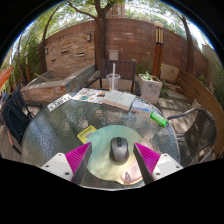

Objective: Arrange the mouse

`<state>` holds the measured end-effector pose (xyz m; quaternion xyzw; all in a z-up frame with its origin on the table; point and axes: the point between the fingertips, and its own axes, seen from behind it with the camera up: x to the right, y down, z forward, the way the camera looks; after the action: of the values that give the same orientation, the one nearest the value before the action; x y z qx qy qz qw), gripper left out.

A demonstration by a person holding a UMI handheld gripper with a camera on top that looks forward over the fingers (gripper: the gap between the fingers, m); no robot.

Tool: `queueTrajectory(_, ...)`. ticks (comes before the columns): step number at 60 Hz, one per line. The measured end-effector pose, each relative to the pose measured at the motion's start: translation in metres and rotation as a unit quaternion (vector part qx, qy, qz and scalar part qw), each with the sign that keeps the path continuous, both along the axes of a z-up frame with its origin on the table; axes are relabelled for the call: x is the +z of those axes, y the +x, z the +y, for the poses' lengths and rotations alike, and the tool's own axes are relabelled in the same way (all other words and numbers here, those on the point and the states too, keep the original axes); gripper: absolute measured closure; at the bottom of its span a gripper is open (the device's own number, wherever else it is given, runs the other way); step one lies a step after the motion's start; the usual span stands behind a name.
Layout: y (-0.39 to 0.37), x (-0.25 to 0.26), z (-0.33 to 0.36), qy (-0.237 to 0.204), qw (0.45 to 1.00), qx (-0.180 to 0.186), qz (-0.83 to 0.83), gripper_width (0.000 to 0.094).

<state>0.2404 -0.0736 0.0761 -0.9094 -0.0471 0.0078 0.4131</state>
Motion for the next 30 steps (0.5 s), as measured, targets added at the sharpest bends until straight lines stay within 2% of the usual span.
queueTrajectory(11, -0.022, 0.08, -0.074, 0.012, 0.999, -0.022, -0.02, 0.0081)
queueTrajectory(20, -0.046, 0.121, -0.129, 0.027, 0.998, -0.049, -0.025, 0.0075)
queueTrajectory(30, -0.071, 0.137, -0.17, 0.035, 0.997, -0.066, -0.026, 0.0076)
